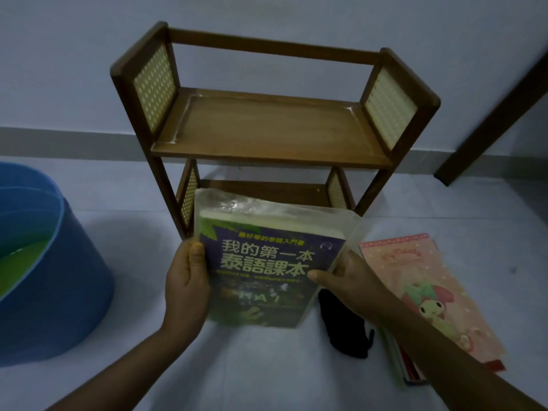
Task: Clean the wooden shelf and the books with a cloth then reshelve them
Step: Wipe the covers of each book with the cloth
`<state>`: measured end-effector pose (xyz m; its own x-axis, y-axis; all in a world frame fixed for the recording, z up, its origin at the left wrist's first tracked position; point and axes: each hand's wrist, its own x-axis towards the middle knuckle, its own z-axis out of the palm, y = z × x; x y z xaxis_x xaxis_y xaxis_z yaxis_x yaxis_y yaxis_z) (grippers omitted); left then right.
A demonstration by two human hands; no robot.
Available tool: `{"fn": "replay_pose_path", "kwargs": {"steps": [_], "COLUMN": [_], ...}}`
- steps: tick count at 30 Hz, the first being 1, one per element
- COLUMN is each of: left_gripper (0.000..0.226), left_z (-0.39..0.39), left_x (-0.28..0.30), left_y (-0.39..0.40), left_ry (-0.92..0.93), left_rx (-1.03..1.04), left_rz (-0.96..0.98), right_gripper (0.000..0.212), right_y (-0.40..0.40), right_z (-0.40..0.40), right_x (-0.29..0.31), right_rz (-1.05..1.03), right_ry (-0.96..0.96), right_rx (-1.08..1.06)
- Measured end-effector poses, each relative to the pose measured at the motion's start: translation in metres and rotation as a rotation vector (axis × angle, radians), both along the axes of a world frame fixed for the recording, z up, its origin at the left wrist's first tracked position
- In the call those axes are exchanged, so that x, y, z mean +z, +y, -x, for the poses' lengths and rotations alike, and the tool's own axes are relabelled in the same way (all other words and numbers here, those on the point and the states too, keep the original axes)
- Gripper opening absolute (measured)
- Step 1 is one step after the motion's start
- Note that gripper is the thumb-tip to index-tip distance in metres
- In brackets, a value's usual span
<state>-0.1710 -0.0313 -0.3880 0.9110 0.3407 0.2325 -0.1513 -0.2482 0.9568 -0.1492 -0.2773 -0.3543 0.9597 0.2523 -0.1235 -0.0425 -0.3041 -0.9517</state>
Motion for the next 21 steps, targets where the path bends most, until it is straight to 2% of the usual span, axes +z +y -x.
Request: {"fn": "replay_pose_path", "kwargs": {"steps": [5,10,13,16,18,21], "left_gripper": [0.029,0.029,0.015,0.031,0.036,0.036], "left_z": [0.006,0.013,0.015,0.015,0.017,0.017], "left_x": [-0.001,-0.018,-0.017,-0.004,0.002,-0.004], "left_y": [0.018,0.024,0.029,0.032,0.033,0.032], "left_ry": [-0.044,0.047,0.104,0.099,0.183,0.471], "left_rx": [-0.033,-0.169,-0.215,-0.226,-0.235,-0.270], "left_rz": [-0.032,-0.066,-0.107,-0.138,-0.108,-0.025], "right_gripper": [0.021,0.023,0.025,0.031,0.035,0.030], "right_y": [0.008,0.016,0.023,0.022,0.020,0.022], "right_z": [-0.008,-0.004,0.002,0.004,0.004,0.005], "right_x": [-0.002,-0.017,-0.023,-0.017,-0.018,-0.029], "right_rz": [0.117,0.094,0.095,0.071,0.014,0.060], "right_ry": [-0.057,-0.022,-0.018,-0.091,-0.089,-0.001], "right_rx": [-0.020,-0.066,-0.081,-0.122,-0.131,-0.128]}}
